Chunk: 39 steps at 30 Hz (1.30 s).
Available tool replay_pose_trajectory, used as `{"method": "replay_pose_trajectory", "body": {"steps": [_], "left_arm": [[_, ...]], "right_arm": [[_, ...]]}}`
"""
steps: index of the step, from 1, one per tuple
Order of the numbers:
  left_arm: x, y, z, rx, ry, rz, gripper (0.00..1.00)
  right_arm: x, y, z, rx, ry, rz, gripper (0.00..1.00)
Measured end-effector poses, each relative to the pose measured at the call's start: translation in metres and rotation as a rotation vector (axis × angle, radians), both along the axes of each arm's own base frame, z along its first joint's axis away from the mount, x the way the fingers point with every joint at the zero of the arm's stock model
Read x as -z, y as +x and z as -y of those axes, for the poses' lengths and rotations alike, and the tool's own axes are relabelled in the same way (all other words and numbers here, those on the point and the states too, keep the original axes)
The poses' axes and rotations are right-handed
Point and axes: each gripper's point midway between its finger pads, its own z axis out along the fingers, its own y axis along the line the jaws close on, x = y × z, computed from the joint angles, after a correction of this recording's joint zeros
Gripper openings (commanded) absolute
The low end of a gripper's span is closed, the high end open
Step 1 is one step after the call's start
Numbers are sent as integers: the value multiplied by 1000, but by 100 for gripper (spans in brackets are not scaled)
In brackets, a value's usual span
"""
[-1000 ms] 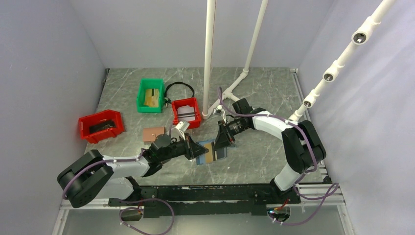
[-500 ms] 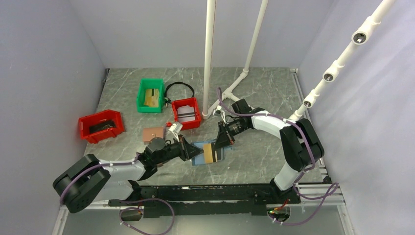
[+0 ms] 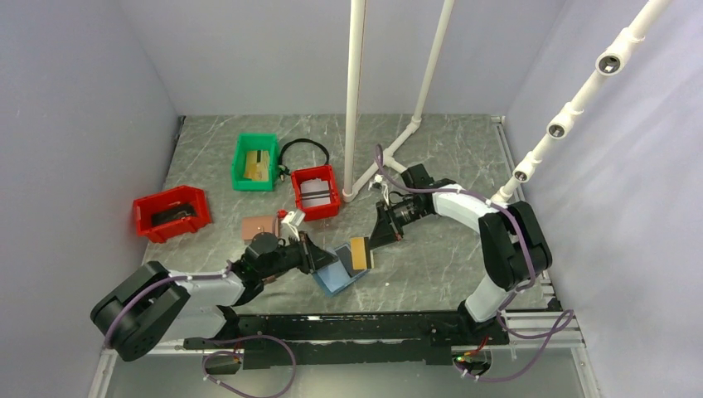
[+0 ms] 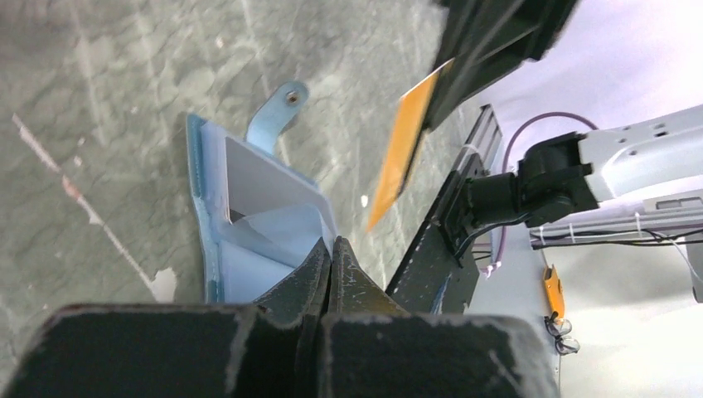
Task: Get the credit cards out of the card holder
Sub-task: Remove the credit card from the card holder.
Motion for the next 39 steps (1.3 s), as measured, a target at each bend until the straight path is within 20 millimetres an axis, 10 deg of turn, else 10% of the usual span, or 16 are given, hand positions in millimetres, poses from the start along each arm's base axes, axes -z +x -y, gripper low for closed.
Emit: {"method": "replay_pose_trajectory", "body": {"steps": [14,25,30,34,39], "left_arm": [[48,17,-8,-123,255,-296,24],[28,4,-61,-282,397,-302,45],[-9,0,-78,-330,336,-193,88],[-45,0,-72,-327,134,-69,91],[-29,-9,-57,-246,22,-55,88]], "right_arm": [[-10,1,4,0,16,53,0],[-9,2,5,1,11,55,0],[-9,2,5,1,13,54,0],[-11,1,4,-3,23,51,0],[-14,-1,3,-9,43,43,0]]}}
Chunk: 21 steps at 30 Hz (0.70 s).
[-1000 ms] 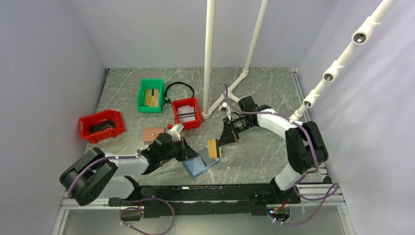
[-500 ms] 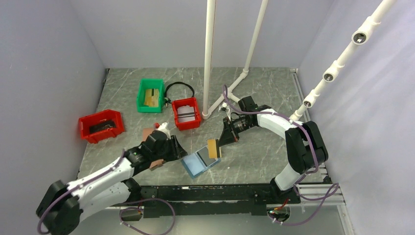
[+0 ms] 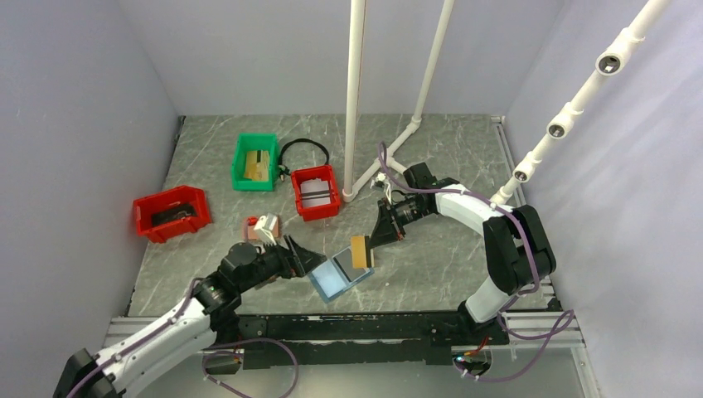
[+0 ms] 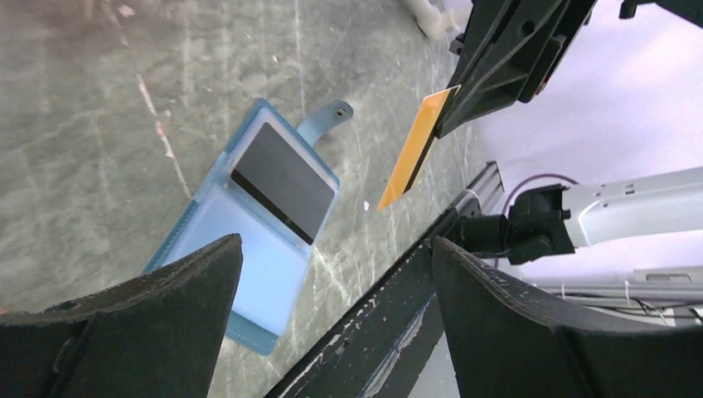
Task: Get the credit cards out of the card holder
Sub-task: Remove the credit card from the card holder, then place the credit card in the storage box.
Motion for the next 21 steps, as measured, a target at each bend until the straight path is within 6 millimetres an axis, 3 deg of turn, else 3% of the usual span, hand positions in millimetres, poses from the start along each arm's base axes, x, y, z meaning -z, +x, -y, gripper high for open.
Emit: {"method": "replay_pose_trajectory", "body": {"steps": [7,11,18,19,21], "left_arm": [[0,3,35,143,-19,-31,80],[-2,10,54,200,-52,-30,67],[6,12,85,293,-97,-66,54],[7,11,90,307,-99,-69,51],[9,9,99,336,-104,-74,29]], "right_arm": [[-7,-5,-2,-18,44,-20,0],[-10,-6,-2,-22,54,-29,0],[-12,-9,-2,-28,69,-48,0],[-12,-9,-2,-28,68,-52,0],[-12,-9,-2,-28,68,-53,0]]}}
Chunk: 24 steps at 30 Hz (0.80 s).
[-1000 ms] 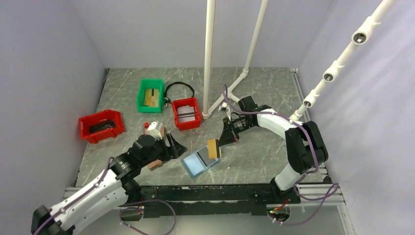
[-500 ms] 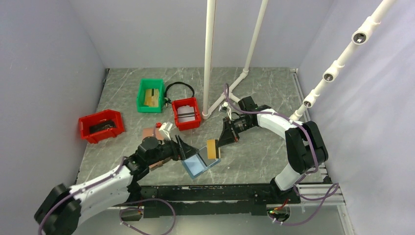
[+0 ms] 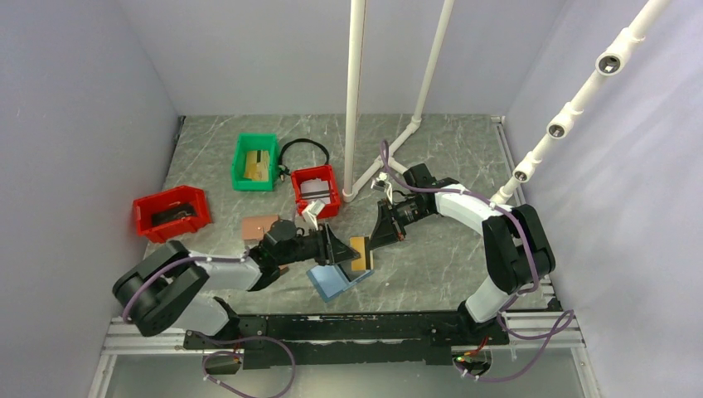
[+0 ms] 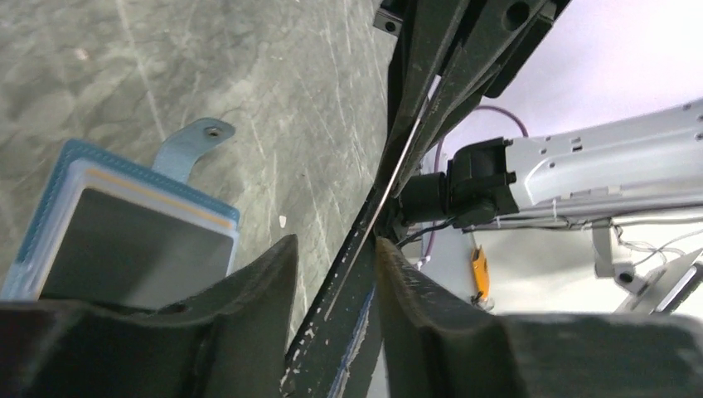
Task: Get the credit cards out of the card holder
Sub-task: Place the credit card in the storage box.
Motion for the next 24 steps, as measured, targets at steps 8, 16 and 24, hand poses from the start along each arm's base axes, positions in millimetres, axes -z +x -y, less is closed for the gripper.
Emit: {"method": "replay_pose_trajectory", "body": {"steps": [8,16,24], "left_arm": [[-6,-5,23,95,-60,14,0],[-9,1,2,35,7,4,0],[-16,29,-70,-206,228,17,0]], "right_arm": [[5,4,4,20,-24,2,18],[9,6,3,28,-62,12,58],[9,13,3,51,-86,66,60]]}}
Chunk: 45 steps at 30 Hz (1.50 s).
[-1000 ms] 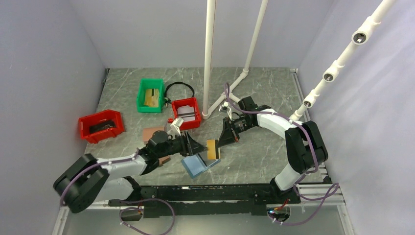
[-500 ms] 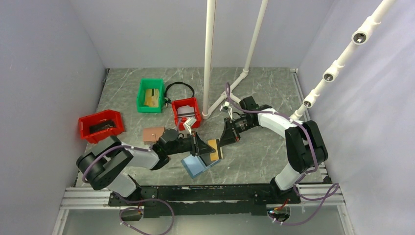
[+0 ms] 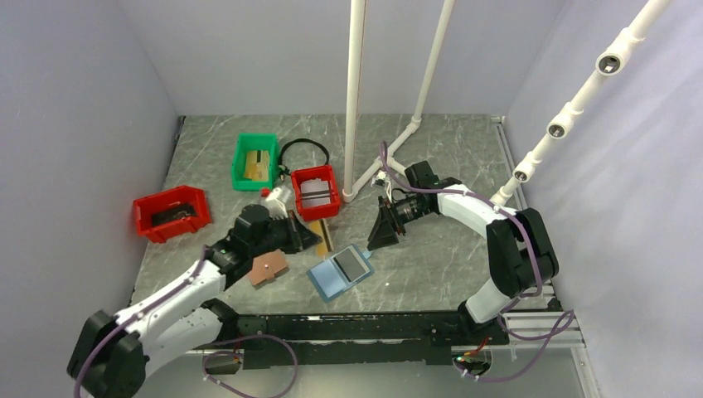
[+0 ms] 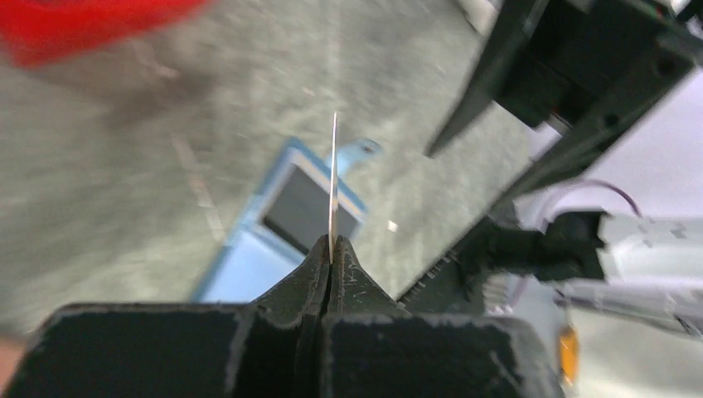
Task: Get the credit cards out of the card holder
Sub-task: Place the credit card in the storage box.
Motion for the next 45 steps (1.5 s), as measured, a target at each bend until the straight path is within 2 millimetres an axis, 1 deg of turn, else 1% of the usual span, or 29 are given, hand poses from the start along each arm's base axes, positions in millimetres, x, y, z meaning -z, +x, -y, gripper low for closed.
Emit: {"method": "replay_pose_trajectory", "body": {"steps": [4,6,8,13,15,21,24,25,28,30,37,42,45], "left_arm": [[-9,26,-52,-163,136,9,0],[-13,42,-79,-237,203,0,0],[-14,56,-100,-283,260,-16,0],[-14,88,-135,-303,410,-46,0],[-18,101,-143,-294,462,-40,0],[-38,152,-169,-288,567,32,0],[-38,169,-182,-285,613,55,0],[-35,179,-188,-272,639,64,0],[-28,191,-199,-260,678,66,0],[-20,204,-206,-243,703,66,0],[6,247,-227,-214,726,36,0],[16,270,-231,-198,693,19,0],[20,279,-228,-178,659,16,6]], "right_arm": [[1,2,0,4,-6,11,61],[1,2,0,6,-11,14,61],[2,2,1,7,-13,16,61],[1,3,1,8,-13,18,61],[1,3,1,7,-12,20,61],[1,2,1,7,-12,21,61],[1,2,1,7,-12,22,61],[1,2,1,7,-12,22,61],[1,2,1,7,-12,22,61],[1,2,1,7,-12,22,61],[1,2,1,6,-11,23,61],[1,2,1,6,-11,23,61],[1,2,1,6,-11,23,61]]}}
